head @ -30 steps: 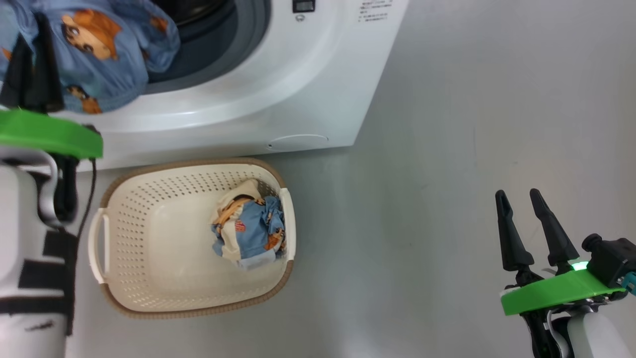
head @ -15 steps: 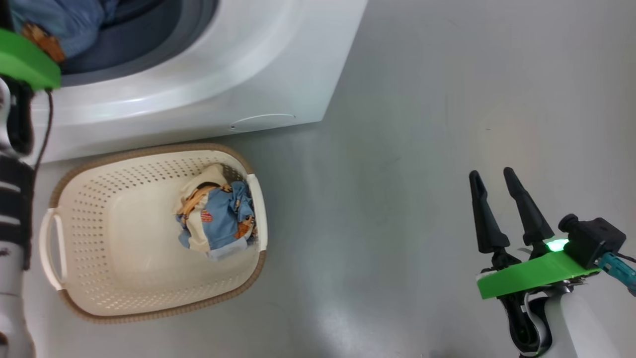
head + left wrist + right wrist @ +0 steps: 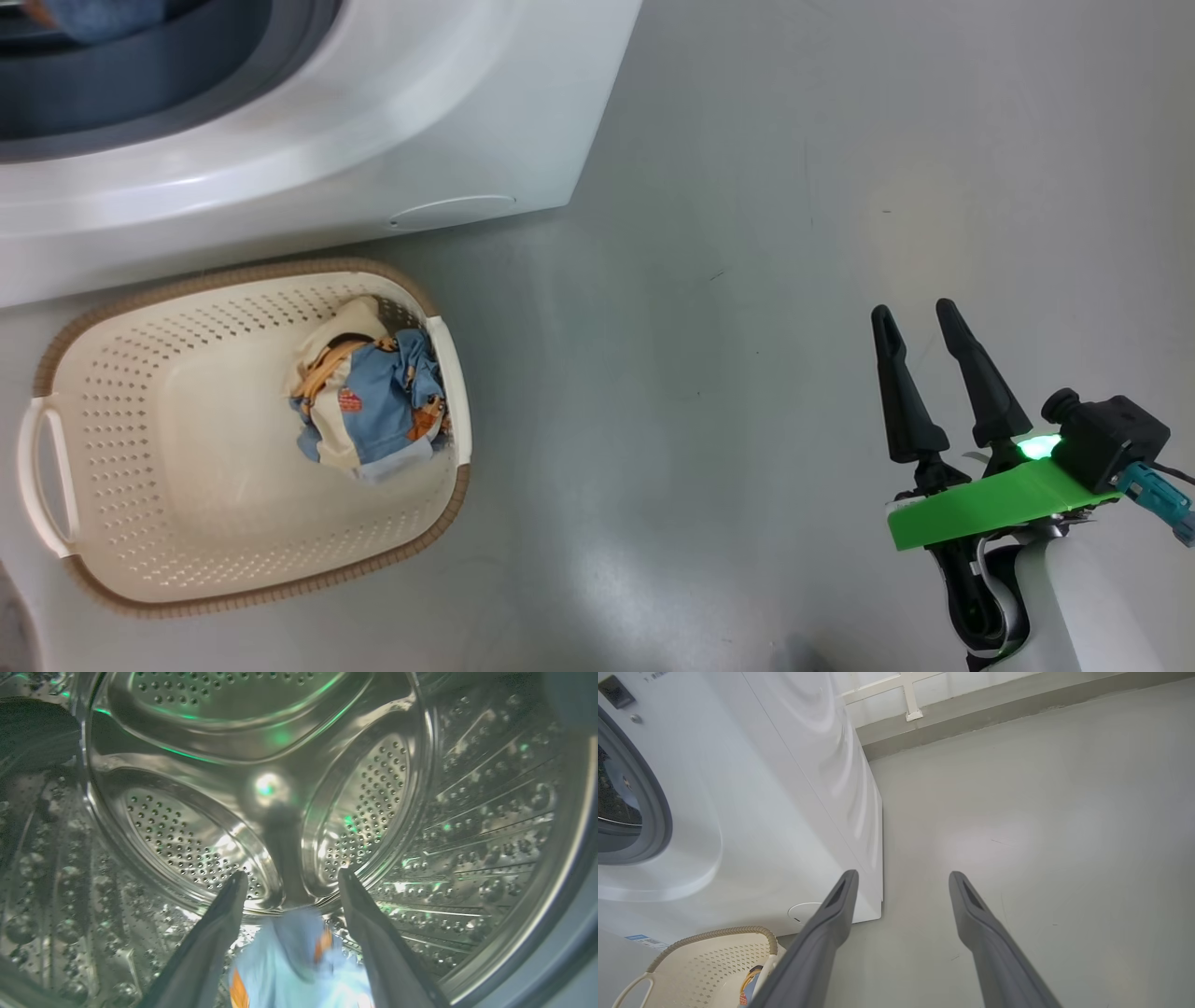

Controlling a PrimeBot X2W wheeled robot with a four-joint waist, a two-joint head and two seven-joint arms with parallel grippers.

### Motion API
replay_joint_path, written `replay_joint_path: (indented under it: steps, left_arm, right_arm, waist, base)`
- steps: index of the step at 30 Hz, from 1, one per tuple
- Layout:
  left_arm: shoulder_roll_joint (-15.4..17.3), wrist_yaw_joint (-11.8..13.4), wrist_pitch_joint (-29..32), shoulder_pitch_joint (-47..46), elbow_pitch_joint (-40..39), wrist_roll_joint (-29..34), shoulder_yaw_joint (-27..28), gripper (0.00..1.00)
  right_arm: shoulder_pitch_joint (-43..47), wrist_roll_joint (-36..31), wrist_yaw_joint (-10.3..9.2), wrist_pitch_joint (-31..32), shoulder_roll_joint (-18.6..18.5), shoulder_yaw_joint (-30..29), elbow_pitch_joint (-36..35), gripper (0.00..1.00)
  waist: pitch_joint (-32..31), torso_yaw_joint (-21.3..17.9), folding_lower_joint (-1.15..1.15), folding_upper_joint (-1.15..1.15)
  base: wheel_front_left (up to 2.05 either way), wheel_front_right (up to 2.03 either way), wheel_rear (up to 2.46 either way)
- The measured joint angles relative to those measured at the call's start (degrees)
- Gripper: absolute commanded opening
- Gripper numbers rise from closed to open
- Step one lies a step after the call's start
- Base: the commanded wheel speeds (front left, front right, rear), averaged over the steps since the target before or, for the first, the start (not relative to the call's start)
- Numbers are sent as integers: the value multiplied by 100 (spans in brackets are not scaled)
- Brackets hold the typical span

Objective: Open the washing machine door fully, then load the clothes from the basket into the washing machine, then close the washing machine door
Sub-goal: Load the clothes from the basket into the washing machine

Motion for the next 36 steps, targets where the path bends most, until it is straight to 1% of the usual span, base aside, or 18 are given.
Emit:
replay_joint_path:
  steps: [9, 15, 20, 24, 26, 36]
  left_arm:
    - [-160, 0, 0, 118, 119, 272, 172, 100]
    - [-260, 0, 0, 308, 114, 283, 283, 100]
    - [-389, 0, 0, 682, -5, 282, 381, 100]
    - [-575, 0, 0, 1233, -201, 282, 437, 100]
    - [-612, 0, 0, 1324, -243, 281, 457, 100]
    - [-861, 0, 0, 2197, -893, 192, 525, 100]
  right_arm:
    - [-28, -2, 0, 0, -9, -1, -3, 100]
    - [-40, -9, 0, 0, -35, 3, -2, 100]
    - [-40, -11, 0, 0, -80, 19, 2, 100]
    - [-38, -12, 0, -1, -146, 20, 30, 100]
    - [-38, -12, 0, 0, -167, 21, 34, 100]
    - [-26, -20, 0, 0, -357, 5, 76, 100]
  waist:
    - [-25, 81, 0, 0]
    - [-68, 132, 0, 0]
    - [-168, 189, 0, 0]
    - [-310, 285, 0, 0]
    - [-336, 310, 0, 0]
    - [-629, 550, 0, 0]
  base:
    - [0, 0, 0]
    - [0, 0, 0]
    - [0, 0, 0]
    - [0, 0, 0]
    - [0, 0, 0]
    - [0, 0, 0]
